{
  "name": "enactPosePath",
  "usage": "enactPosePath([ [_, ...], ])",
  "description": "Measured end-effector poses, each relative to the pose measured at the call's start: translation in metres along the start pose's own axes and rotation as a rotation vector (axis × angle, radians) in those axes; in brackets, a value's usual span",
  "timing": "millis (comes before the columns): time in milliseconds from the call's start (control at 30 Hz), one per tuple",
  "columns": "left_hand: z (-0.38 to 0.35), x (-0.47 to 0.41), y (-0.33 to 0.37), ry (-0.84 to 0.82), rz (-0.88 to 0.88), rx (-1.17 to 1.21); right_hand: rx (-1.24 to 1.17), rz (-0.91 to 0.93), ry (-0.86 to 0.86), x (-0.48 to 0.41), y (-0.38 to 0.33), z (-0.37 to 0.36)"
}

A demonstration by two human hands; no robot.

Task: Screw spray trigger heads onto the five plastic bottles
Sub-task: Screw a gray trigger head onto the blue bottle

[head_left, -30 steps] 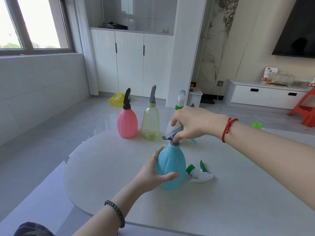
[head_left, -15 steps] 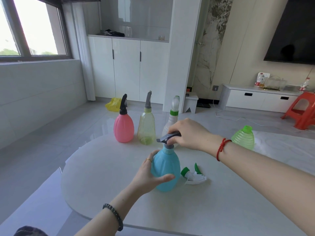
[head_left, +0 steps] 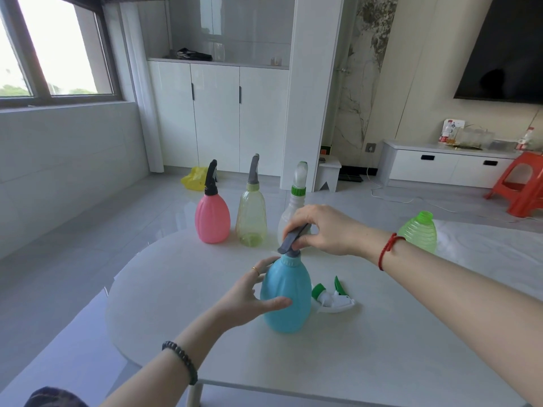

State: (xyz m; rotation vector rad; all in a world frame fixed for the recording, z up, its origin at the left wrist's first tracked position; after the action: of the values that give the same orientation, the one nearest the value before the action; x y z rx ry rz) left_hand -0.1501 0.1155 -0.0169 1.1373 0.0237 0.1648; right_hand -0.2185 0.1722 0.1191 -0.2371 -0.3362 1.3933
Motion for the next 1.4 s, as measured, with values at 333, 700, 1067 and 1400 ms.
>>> enactPosePath([
  [333, -0.004, 0.015, -0.006, 0.005, -0.032, 0.035, -0.394, -0.142, 0.314, 0.060, 0.047, -0.062],
  [700, 0.001, -0.023, 0.041, 0.161, -0.176, 0.158, -0.660, -0.174, 0.439, 0.062, 0.085, -0.092],
  [1067, -0.018, -0.159, 0.080, 0.183, -0.191, 0.156, -0.626, -0.305, 0.593, 0.055, 0.196, -0.018],
  [1400, -0.036, -0.200, 0.026, 0.147, -0.071, 0.172, -0.645, -0.363, 0.532, 0.023, 0.243, -0.056],
])
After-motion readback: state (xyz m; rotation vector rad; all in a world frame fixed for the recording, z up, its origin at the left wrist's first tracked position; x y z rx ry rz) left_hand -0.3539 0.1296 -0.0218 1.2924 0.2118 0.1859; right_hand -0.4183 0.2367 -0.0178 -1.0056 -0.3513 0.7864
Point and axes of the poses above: each hand's wrist, its own x-axis away from the middle knuckle, its own z-axis out of the back of the hand, y = z × x, the point moved 9 cm from there along -x, towards the middle knuckle, and after that the axes turned 13 degrees about -y, right-handed, at the moved point
